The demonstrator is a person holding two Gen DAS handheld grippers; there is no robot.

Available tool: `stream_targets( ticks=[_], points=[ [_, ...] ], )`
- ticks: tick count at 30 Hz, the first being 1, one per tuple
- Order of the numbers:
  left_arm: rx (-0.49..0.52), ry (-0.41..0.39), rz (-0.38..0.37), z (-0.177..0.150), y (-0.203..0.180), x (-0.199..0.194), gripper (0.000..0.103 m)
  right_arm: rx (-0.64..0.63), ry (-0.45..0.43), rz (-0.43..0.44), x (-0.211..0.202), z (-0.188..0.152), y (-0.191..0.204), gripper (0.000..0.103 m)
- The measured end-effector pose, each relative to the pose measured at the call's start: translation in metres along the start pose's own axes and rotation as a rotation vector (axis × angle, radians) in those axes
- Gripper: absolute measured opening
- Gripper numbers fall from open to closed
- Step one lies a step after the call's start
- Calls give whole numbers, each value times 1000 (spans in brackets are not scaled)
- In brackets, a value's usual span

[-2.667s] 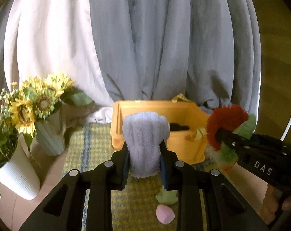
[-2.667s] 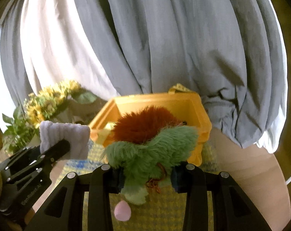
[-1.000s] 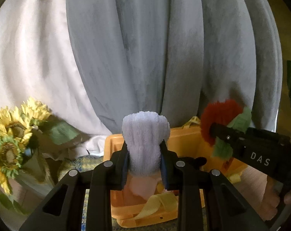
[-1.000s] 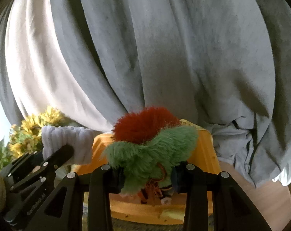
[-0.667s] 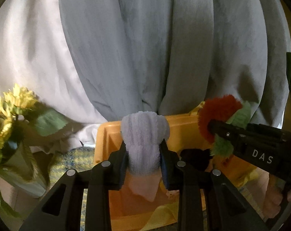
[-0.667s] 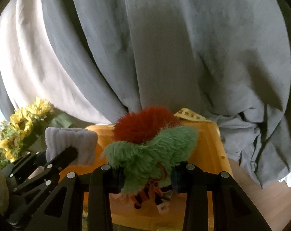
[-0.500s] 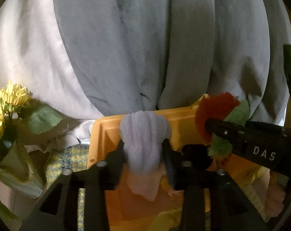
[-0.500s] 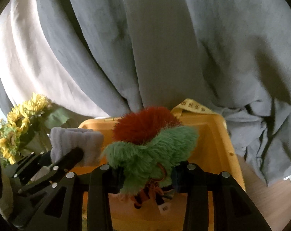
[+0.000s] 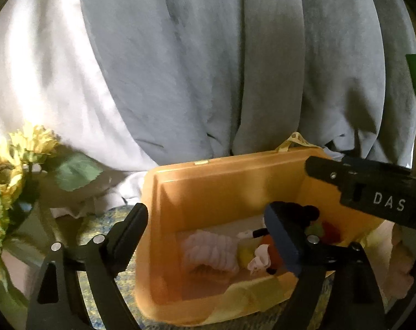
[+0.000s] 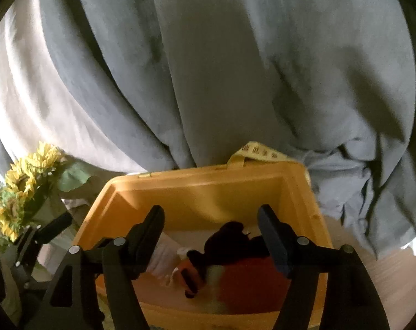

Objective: Organize soft objects
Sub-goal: 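Open both grippers to drop the headband and plush into the crate, then move both grippers back down toward the pink sponge and green frog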

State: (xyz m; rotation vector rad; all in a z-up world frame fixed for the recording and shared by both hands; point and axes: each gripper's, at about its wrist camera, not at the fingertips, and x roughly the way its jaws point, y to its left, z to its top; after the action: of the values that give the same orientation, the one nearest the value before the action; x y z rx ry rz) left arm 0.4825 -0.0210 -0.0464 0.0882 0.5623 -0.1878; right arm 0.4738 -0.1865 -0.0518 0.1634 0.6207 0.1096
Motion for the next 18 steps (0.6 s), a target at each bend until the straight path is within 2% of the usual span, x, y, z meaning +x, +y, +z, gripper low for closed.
stream_targets(
  ticks=[6,18],
  points=[
    [-19,-37,30,1,0,-29,90,-41,-74,-43,-32,1,8,75],
    [-28,-118,105,-2,-3,-94,97,-43,-124,-12,-80,-8,12,75]
  ],
)
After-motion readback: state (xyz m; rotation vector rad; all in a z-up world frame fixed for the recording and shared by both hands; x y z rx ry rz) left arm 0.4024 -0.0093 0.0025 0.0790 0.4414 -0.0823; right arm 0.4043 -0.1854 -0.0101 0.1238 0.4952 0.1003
